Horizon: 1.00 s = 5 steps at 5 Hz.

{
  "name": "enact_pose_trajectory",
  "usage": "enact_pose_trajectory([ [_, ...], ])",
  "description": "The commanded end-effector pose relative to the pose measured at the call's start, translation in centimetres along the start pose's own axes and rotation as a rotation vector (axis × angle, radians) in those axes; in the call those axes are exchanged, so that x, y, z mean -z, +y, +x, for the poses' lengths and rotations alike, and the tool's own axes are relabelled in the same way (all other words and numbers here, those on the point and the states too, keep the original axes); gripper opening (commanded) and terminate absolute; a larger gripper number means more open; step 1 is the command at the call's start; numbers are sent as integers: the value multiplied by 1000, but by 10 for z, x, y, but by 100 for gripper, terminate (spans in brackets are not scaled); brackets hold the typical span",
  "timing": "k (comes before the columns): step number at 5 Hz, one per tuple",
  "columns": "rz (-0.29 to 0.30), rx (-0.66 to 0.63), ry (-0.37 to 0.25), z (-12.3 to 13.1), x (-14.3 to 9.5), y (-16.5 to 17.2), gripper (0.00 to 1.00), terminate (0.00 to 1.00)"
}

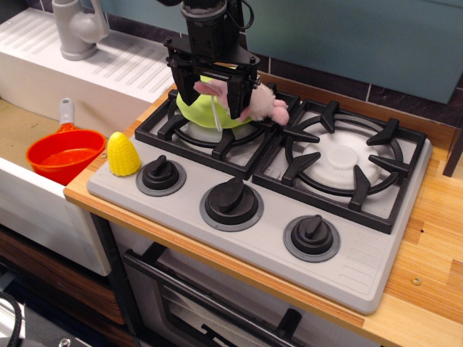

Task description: End effector transition from object to object

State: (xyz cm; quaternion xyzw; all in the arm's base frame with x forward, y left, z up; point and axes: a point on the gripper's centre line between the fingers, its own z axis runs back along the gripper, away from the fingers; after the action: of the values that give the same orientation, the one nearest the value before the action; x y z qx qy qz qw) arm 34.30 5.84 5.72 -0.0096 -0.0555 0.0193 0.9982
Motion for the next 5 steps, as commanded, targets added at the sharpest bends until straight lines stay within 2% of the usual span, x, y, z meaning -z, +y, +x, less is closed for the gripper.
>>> enact_pose_trajectory([
  [1,0,0,0,0,0,0,100,0],
  [2,31,51,18,-5,-22,11,100,0],
  [4,63,68,-9,-19,-46,21,100,0],
  [5,75,74,-3,-23,-59,26,100,0],
])
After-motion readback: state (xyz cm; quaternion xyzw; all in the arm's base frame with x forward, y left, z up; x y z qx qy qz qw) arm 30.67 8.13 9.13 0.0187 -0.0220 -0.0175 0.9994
